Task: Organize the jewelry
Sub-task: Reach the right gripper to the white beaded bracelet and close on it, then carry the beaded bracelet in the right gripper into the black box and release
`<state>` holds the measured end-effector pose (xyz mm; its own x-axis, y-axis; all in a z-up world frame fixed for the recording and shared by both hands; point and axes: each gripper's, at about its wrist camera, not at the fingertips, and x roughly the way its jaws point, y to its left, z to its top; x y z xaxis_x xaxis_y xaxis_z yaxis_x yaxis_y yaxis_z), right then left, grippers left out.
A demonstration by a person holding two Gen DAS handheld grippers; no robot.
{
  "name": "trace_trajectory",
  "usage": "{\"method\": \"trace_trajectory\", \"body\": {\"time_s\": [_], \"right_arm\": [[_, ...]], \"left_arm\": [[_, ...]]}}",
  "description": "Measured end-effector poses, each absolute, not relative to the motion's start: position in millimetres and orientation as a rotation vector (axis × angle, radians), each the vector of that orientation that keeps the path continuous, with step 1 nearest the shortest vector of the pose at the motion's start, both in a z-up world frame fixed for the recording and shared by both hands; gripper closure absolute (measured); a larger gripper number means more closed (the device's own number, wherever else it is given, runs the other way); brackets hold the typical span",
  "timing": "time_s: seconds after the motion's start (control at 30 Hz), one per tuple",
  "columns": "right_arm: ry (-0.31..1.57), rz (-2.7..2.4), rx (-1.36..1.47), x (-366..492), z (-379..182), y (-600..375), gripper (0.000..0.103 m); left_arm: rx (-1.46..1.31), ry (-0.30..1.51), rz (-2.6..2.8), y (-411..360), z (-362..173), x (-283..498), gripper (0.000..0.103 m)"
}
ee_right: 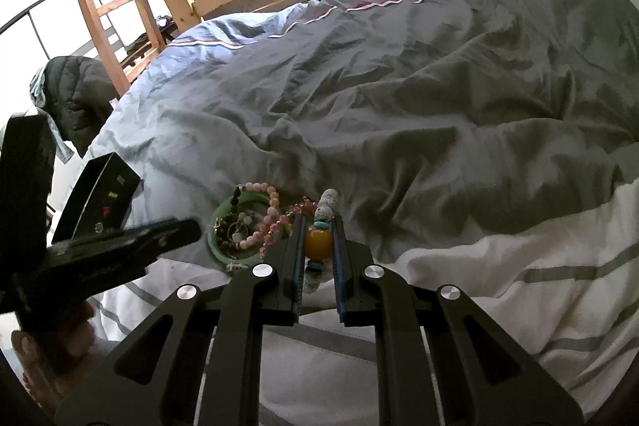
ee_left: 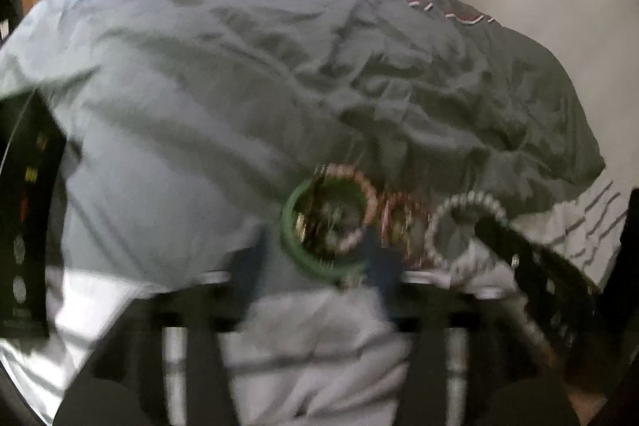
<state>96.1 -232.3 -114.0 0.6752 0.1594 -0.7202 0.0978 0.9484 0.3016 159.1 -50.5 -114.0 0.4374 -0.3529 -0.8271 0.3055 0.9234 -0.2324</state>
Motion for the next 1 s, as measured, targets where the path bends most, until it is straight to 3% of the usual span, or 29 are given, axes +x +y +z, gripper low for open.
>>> {"method": "trace_trajectory", "body": {"time_s": [0.17, 0.23, 0.27, 0.3, 1.0], "right_arm": [[0.862, 0.031, 0.344, 103.3, -124.0, -233.9, 0.09], [0.865, 0.032, 0.35, 107.1, -126.0, -233.8, 0.09], [0.865, 0.031, 0.349, 108.4, -126.1, -233.3, 0.09], [0.863, 0.03, 0.348, 109.6, -126.2, -233.6, 0.09], [0.799, 0.078, 0.312, 92.1, -90.2, -222.8, 0.09]], "left_arm": [[-0.021, 1.041, -0.432, -71.7, -123.2, 185.4, 0.032], [-0.005, 1.061, -0.414, -78.3, -131.1, 195.9, 0.049], [0.001, 1.088, -0.409, -80.9, -137.2, 201.2, 0.076], [0.007, 1.103, -0.395, -81.4, -141.0, 204.5, 0.09], [-0.025, 0.996, -0.397, -33.7, -70.3, 148.3, 0.091]]}}
